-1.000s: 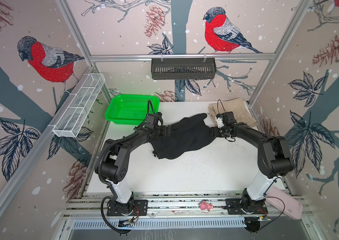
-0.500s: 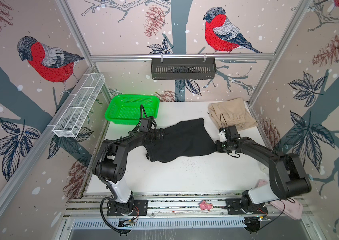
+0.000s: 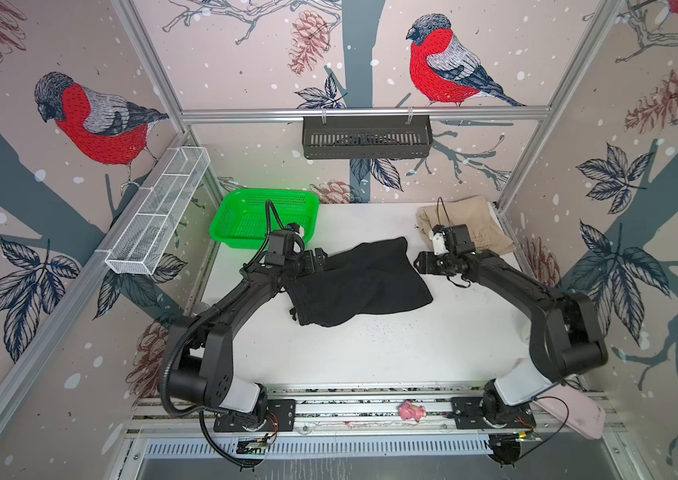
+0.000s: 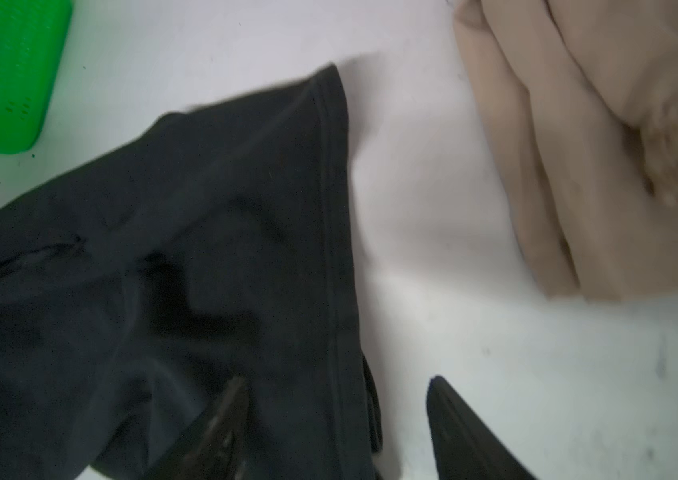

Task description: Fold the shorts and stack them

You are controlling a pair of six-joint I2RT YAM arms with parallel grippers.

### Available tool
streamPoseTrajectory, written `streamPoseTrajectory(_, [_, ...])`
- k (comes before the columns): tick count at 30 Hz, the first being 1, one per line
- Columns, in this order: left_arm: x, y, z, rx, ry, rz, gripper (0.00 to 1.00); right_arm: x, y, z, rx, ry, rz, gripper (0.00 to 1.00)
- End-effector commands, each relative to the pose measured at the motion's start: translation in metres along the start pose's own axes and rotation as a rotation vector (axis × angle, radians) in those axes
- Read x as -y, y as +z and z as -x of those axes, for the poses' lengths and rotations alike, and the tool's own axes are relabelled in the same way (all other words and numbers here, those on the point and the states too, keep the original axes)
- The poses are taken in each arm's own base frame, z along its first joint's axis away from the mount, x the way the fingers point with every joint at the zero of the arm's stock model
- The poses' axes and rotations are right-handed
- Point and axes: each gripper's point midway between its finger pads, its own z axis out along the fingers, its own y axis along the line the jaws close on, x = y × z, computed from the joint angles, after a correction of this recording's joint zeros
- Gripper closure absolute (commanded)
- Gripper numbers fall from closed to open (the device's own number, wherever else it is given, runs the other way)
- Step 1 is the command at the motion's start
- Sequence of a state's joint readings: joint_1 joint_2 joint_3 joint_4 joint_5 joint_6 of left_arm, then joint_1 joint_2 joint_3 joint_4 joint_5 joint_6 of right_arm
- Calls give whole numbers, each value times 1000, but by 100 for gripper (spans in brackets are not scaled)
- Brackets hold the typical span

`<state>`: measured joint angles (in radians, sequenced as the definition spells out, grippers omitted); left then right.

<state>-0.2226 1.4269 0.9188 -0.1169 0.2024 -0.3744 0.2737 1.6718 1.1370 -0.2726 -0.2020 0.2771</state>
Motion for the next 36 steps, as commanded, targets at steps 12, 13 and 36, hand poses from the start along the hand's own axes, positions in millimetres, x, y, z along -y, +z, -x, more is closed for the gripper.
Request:
streamPoseTrajectory(12, [-56,-2,-26,66,-98,154,3,-1,113,82,8,-117,115,29])
streamPoseTrajectory(13, [-57,0,-28,60,-100,150,3,-1,120,80,-6,-115,123,30])
streamPoseTrajectory(36, [-91,17,-61,-83,-138,241,100,-50,89,127,123,-130,205,98])
